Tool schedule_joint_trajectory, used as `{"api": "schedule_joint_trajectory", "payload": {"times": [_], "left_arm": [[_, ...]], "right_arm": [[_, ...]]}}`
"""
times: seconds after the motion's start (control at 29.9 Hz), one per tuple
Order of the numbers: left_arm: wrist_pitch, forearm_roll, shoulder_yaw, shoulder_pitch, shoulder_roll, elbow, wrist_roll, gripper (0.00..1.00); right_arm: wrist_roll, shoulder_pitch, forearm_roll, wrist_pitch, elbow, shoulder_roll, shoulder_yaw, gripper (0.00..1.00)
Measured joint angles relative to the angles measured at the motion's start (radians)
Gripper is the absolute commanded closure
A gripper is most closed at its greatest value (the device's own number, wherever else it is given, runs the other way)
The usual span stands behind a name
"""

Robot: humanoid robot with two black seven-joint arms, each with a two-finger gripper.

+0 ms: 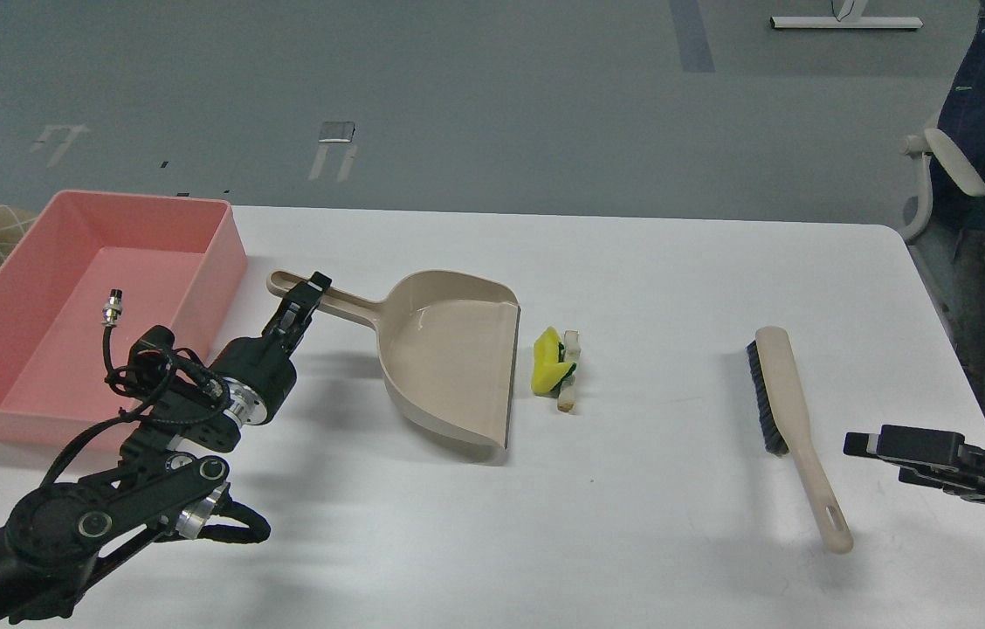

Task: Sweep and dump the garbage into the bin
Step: 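Lower the right gripper down to the wooden brush handle, then grasp the brush handle with the right gripper and lift it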

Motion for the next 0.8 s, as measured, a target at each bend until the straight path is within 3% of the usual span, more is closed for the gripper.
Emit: {"api": "schedule_joint_trajectory", "payload": {"times": [0.17,0.37,0.53,0.8], "left_arm": [[0.0,0.0,0.0,0.0,0.0,0.0,0.0,1.0],[0.0,0.0,-0.001,-0.001,0.0,0.0,0.0,1.0],[0.0,0.0,-0.001,0.0,0.0,0.0,0.0,1.0],[0.0,0.0,-0.001,0.0,0.001,0.0,-0.009,1.0]], "right_arm": [[-0.011,0.0,-0.047,-0.008,-0.003,0.056,0.0,0.06],[-0.033,-0.002,-0.063,-0.01,-0.005,0.094,0.0,0.29],[-0.035,-0.006,-0.12,-0.01,-0.006,0.124,-0.001,0.39],[-0.045,-0.01,-0.138,-0.01,-0.004,0.143,-0.001,0.41]]}}
